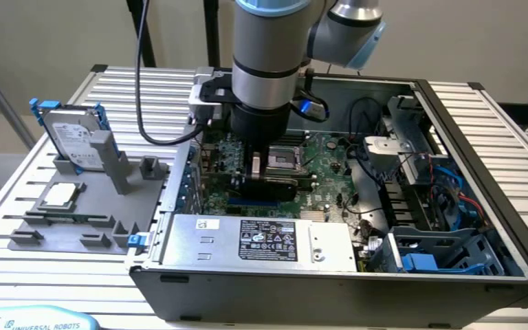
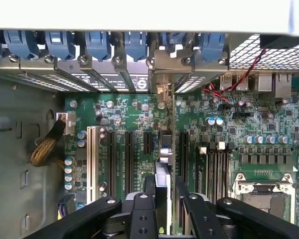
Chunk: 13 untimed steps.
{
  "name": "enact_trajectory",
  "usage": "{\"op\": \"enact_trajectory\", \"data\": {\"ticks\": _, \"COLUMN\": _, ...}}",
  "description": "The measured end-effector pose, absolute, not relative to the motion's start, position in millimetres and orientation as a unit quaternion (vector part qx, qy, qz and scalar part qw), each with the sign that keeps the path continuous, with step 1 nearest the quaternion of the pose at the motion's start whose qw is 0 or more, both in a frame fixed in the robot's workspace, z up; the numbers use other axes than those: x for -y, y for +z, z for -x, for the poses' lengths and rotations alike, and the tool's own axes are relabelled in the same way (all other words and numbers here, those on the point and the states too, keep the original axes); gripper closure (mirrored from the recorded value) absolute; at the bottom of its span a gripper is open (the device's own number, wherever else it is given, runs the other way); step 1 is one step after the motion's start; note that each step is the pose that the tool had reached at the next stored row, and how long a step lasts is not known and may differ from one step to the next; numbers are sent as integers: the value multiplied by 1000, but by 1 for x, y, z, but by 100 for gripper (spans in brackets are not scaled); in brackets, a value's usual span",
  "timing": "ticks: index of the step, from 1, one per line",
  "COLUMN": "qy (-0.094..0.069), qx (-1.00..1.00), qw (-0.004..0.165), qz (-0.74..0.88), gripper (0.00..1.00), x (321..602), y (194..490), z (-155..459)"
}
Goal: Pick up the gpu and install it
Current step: 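Insert the gpu into the slot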
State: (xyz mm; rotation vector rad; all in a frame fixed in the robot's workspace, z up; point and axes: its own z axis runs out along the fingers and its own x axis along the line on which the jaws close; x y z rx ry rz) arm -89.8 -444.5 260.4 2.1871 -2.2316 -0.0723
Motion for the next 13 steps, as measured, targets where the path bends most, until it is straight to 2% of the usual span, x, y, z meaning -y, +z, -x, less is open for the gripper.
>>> {"op": "enact_trajectory", "data": {"ticks": 13, "qy": -23, "qx": 714, "qw": 8, "qz": -700, "gripper": 74, "x": 444, "y": 257, "z": 90}}
